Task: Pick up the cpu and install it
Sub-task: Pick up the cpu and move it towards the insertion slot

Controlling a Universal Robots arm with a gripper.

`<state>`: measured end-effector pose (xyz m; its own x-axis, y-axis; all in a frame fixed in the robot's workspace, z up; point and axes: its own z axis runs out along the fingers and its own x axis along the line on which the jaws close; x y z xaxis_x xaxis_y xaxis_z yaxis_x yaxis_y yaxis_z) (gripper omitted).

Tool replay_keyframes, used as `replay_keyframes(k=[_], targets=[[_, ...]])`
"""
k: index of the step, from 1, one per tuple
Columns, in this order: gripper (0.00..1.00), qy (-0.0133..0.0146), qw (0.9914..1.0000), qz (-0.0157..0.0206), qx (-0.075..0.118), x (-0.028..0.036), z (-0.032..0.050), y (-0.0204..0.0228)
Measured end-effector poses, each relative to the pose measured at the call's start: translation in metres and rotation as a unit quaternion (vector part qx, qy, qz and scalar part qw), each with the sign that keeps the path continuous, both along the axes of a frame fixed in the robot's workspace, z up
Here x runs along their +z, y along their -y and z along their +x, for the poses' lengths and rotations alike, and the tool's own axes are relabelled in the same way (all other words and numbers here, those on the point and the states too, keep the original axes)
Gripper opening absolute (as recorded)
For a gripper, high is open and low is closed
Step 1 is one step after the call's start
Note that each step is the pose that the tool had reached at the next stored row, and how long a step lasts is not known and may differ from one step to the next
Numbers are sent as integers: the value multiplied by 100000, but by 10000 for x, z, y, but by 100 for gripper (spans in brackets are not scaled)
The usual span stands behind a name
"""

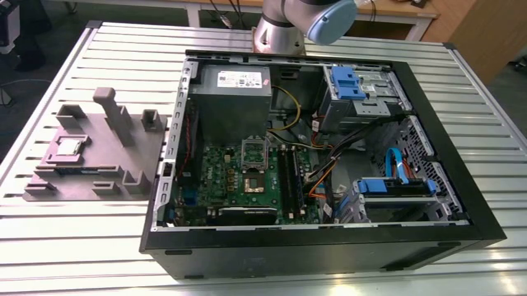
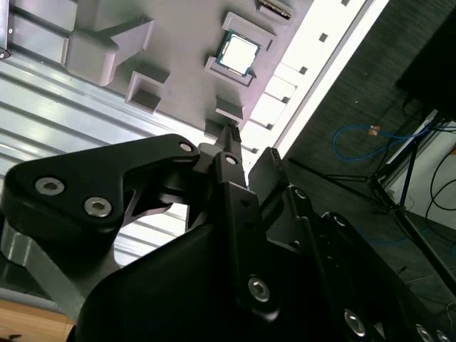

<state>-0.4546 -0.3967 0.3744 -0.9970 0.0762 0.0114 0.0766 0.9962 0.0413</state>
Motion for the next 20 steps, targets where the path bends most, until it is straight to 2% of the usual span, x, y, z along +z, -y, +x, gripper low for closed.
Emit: replay_keyframes(k=[3,4,5,6,11,12,13,14,17,18,20], targets=[[33,-1,100000,-3,2,0,0,0],[38,0,100000,-2,1,0,0,0],[38,0,100000,-2,1,0,-1,0],[45,0,100000,-1,0,0,-1,0],[46,-3,100000,-4,0,0,-2,0],[52,0,100000,-1,0,0,-2,0],[52,-1,100000,-2,-1,0,-2,0],[58,-1,100000,-1,0,0,-2,0],[60,1,100000,-2,-1,0,-2,0],[65,0,100000,-2,0,0,-2,0],[65,-1,100000,-2,-2,0,-3,0]])
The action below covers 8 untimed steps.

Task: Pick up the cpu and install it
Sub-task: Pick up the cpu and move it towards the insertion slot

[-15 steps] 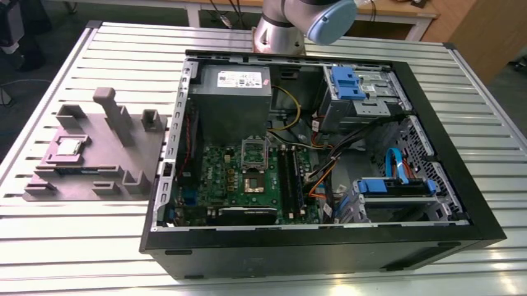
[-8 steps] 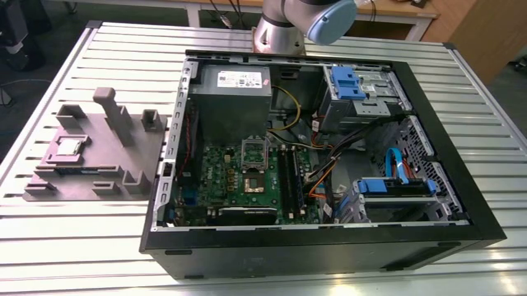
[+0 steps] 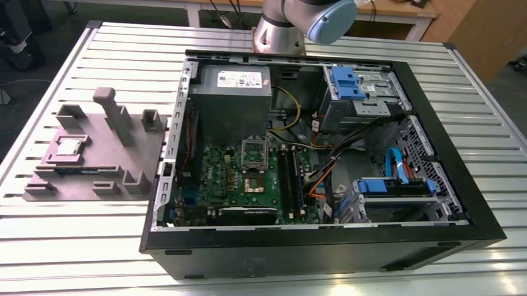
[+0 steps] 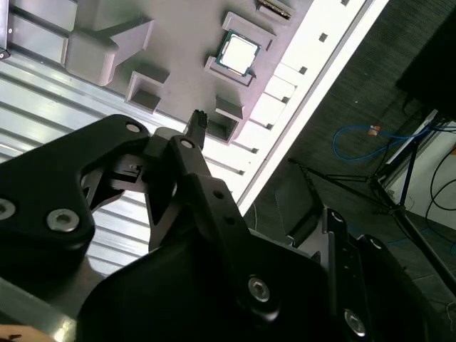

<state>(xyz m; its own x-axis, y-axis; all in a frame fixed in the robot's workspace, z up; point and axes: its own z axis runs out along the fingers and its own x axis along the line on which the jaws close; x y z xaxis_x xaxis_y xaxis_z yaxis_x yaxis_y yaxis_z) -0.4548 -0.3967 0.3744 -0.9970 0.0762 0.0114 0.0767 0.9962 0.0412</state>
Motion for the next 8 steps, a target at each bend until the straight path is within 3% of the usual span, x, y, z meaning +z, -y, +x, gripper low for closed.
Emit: replay_keyframes(k=[3,4,8], targets=[[67,1,100000,0,1,0,0,0],[73,1,100000,0,2,0,0,0],[74,1,100000,0,1,0,-1,0]])
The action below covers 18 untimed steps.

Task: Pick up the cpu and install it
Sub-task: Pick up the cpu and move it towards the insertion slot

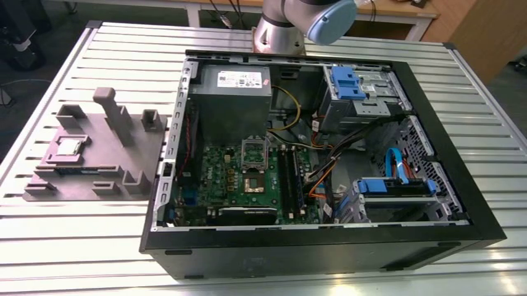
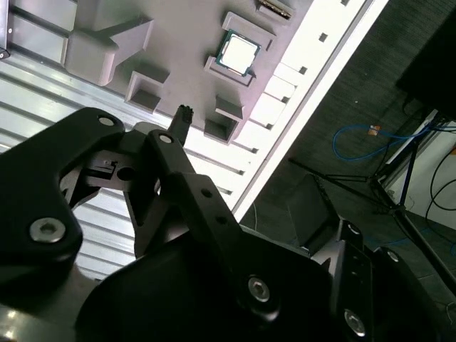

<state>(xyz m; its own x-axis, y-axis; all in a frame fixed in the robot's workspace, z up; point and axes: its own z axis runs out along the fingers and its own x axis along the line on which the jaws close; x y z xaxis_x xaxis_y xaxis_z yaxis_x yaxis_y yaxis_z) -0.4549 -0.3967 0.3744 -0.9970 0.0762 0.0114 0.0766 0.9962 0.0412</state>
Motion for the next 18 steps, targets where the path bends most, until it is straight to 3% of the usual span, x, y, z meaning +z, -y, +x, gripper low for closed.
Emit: replay_keyframes(k=[1,13,16,18], targets=[[80,1,100000,0,2,0,0,0],[88,0,100000,0,0,0,-2,0],[98,-2,100000,0,-2,0,-2,0],[98,4,100000,1,3,0,-2,0]])
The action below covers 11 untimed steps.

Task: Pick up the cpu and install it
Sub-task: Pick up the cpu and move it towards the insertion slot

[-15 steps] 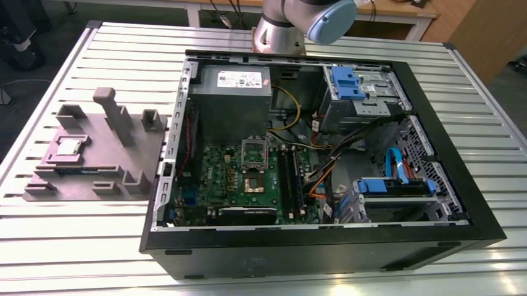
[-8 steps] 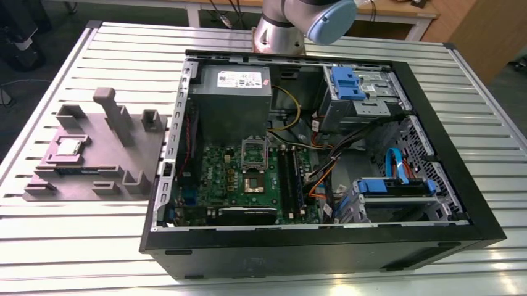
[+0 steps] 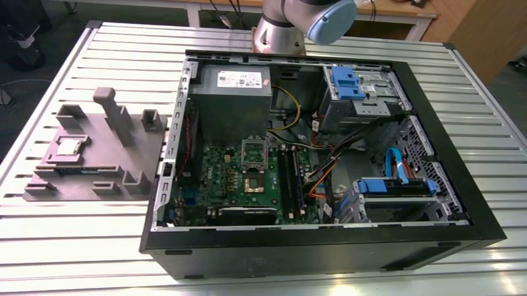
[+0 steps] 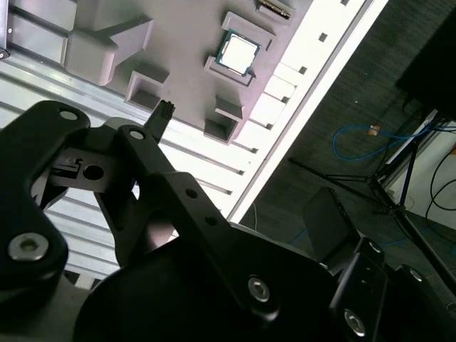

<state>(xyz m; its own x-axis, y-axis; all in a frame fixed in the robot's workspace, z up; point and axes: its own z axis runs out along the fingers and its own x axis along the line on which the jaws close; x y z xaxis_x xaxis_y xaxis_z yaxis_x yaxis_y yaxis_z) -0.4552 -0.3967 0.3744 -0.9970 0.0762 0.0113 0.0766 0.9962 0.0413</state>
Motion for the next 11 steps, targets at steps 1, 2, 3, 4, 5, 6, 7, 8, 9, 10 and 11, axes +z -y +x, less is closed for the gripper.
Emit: replay_keyframes(k=[1,2,3,4,5,6,7,8,9,10,11], targets=[[98,-3,100000,-1,-1,0,0,0],[98,-4,100000,18,8,-1,0,0],[98,1,100000,68,224,-4,-1,0],[98,9,99996,147,890,-10,-1,-1],[98,1,99985,220,1692,-16,-1,-1],[98,1,99973,354,2316,-26,-1,0],[98,-2,99964,526,2636,-38,-5,0],[98,5,99961,683,2707,-51,-8,0],[98,9,99960,802,2712,-64,-11,0],[98,8,99959,893,2717,-77,-13,1],[91,13,99958,965,2718,-93,-15,1]])
